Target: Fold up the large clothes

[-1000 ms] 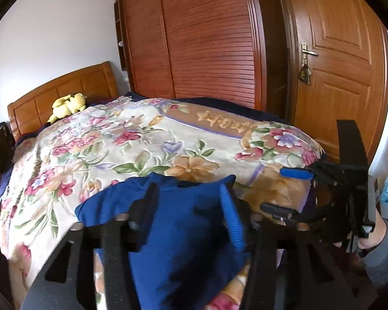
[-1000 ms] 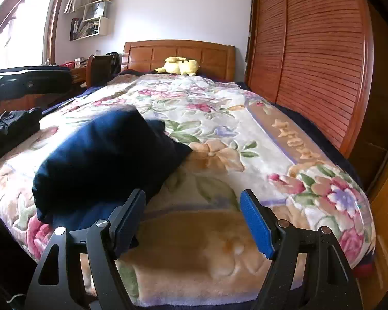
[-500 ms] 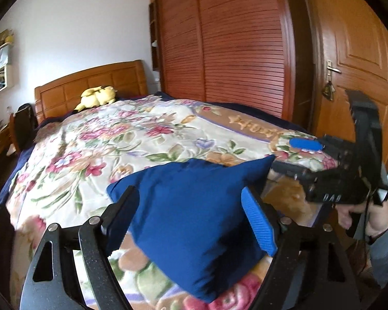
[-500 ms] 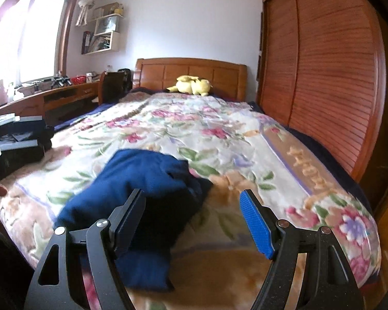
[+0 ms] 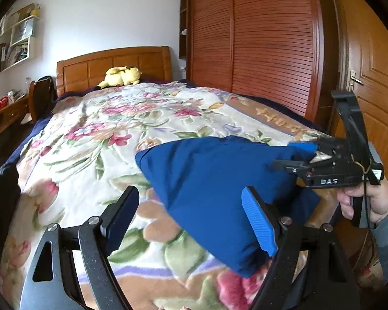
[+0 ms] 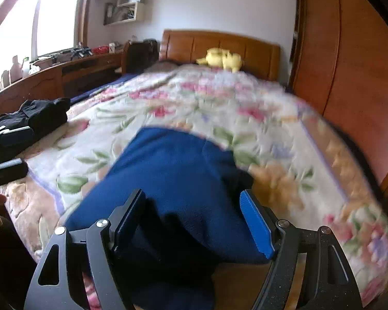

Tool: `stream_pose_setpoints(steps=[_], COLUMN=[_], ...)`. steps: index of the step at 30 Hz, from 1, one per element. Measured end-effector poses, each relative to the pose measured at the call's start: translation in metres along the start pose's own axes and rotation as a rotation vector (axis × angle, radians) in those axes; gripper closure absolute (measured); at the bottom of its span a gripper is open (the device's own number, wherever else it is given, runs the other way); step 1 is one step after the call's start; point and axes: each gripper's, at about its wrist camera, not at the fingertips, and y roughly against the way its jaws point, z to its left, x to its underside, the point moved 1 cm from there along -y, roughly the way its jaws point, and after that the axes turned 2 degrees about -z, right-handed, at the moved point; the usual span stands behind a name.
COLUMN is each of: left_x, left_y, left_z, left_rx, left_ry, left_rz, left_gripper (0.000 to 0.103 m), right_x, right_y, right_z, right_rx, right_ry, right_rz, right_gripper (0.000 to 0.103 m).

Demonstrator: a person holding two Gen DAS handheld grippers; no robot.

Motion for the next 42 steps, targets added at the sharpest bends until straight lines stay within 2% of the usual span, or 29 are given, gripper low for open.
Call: stream_pose_setpoints(steps=[3,4,5,7,11,15,18,21,22,23,25,26,29,31,34,37,39,42], left_x=[0.007,0.009,0.012,0.015,0.02,0.023,0.021,0.018,0.017,0.016,0.016,0.015,0.017,0.021,0.028,0.033,0.035,0.037], left_y=[-0.003,-0.004,-0.004,-0.005,-0.001,0.004,-0.002,-0.014,-0.02,-0.026,-0.036,-0.039,-0.052,-0.06,-0.066,-0.07,-0.07,-0.069], left_z=[0.008,0.009,0.01,0.012,0.014,0.018,0.021,0.022,0.021,0.02,0.019,0.019,0.022,0.025,0.031,0.038,0.04,0.041], left_rx=[-0.002,-0.003,-0.005,-0.009,-0.008,-0.005,0.013,0.037,0.051,0.062,0.082,0.089,0.118,0.118,0.111,0.103,0.091,0.068], left_ry=[0.025,0.03,0.032,0.037,0.042,0.057,0.061,0.055,0.049,0.04,0.025,0.024,0.035,0.036,0.049,0.087,0.096,0.082], left_rz=[0.013,0.019,0.022,0.027,0.026,0.018,0.021,0.026,0.032,0.036,0.04,0.041,0.047,0.055,0.061,0.06,0.061,0.065], left_gripper=[0.021,0.021,0.021,0.021,0.021,0.021,0.021,0.021,0.021,0.021,0.021,0.021,0.021,0.021,0.021,0.021,0.021,0.021], right_x=[0.011,0.012,0.016,0.02,0.023,0.03,0.037,0.039,0.038,0.036,0.031,0.028,0.018,0.012,0.005,0.002,0.001,0.01], right_y=[-0.002,-0.004,-0.003,0.002,0.015,0.005,0.001,-0.002,0.0,0.001,0.005,0.007,0.018,0.029,0.028,0.013,-0.001,-0.026], right_z=[-0.008,-0.011,-0.013,-0.017,-0.022,-0.012,-0.019,-0.02,-0.02,-0.02,-0.018,-0.019,-0.028,-0.03,-0.025,-0.021,-0.02,-0.03], right_rx=[-0.05,-0.068,-0.078,-0.095,-0.092,-0.075,-0.069,-0.041,-0.027,-0.002,0.077,0.104,0.159,0.158,0.15,0.155,0.153,0.143], right_ry=[-0.029,-0.03,-0.033,-0.037,-0.029,-0.018,-0.058,-0.077,-0.084,-0.09,-0.092,-0.1,-0.166,-0.205,-0.201,-0.19,-0.175,-0.21], right_rz=[0.025,0.035,0.038,0.035,0.024,0.046,0.065,0.066,0.064,0.064,0.068,0.065,0.043,-0.012,-0.025,-0.001,0.024,0.104], right_gripper=[0.05,0.067,0.075,0.085,0.092,0.093,0.093,0.088,0.082,0.07,0.054,0.049,0.048,0.047,0.041,0.03,0.025,0.016])
